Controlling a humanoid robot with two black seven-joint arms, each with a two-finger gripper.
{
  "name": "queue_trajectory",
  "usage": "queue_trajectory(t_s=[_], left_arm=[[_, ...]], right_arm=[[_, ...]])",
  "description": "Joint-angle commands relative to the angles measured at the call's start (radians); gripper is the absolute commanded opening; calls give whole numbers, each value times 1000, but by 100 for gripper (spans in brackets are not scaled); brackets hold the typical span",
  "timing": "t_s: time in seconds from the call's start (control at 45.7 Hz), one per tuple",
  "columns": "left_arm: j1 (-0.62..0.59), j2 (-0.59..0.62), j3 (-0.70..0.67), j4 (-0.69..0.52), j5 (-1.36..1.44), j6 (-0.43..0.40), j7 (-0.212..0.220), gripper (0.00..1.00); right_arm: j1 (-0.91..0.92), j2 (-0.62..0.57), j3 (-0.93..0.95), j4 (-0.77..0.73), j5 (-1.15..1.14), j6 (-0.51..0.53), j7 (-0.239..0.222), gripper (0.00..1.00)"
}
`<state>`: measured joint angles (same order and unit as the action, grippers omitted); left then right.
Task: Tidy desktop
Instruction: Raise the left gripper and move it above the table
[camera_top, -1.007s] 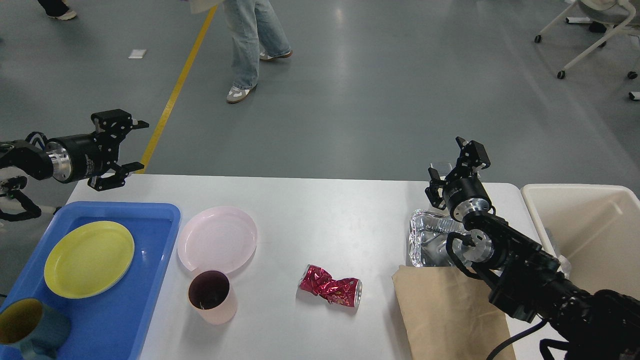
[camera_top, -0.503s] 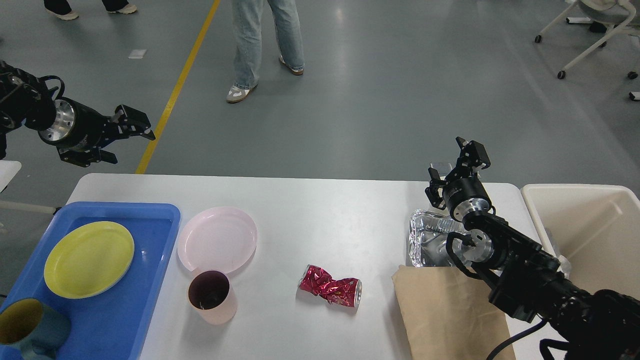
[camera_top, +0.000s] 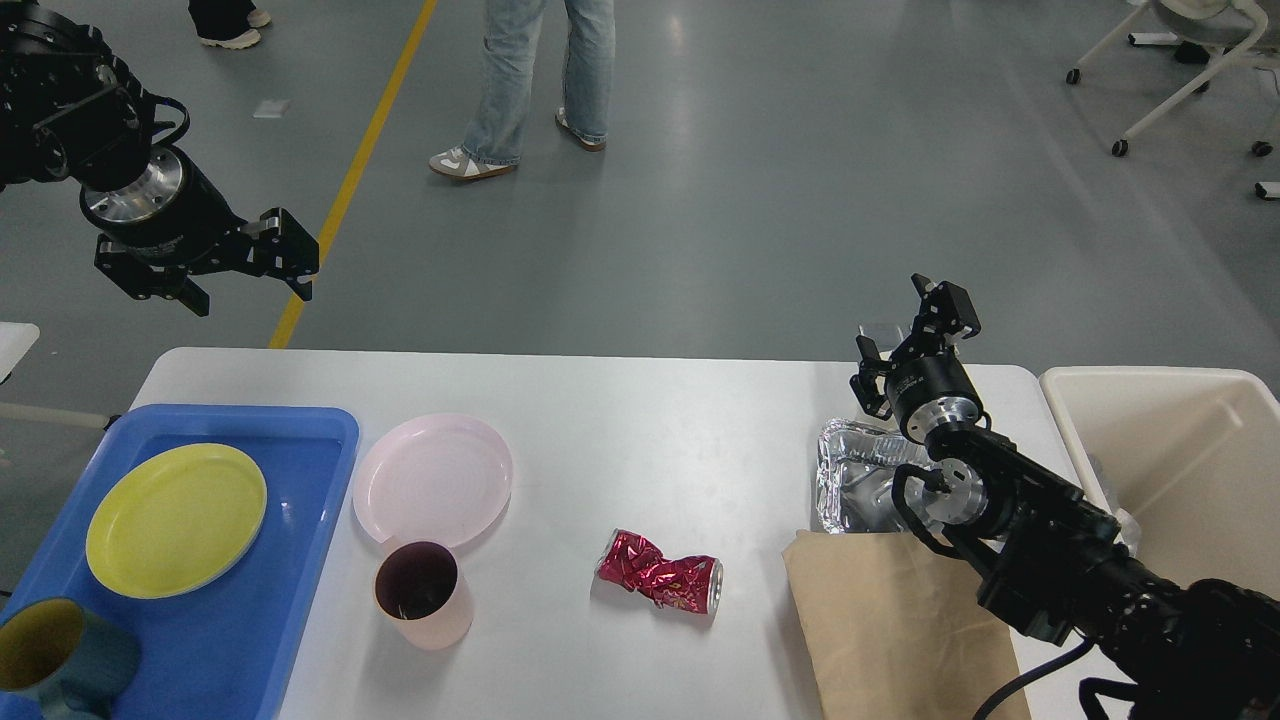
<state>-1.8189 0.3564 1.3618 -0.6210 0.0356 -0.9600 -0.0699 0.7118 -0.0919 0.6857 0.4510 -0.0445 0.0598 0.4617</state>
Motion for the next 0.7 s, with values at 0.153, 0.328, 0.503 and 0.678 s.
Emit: queue_trajectory(t_s=[0.153, 0.328, 0.503, 0.678], left_arm=[[-7, 38, 27, -8, 105, 0, 1, 96], [1, 59, 10, -2, 119, 0, 2, 96], [1, 64, 11, -2, 121, 0, 4, 96], [1, 64, 11, 0, 122, 0, 4, 96]], right_arm=[[0, 0, 0, 0, 0, 0, 0, 100], [0, 0, 0, 0, 0, 0, 0, 100], [0, 0, 0, 0, 0, 0, 0, 100], [0, 0, 0, 0, 0, 0, 0, 100]])
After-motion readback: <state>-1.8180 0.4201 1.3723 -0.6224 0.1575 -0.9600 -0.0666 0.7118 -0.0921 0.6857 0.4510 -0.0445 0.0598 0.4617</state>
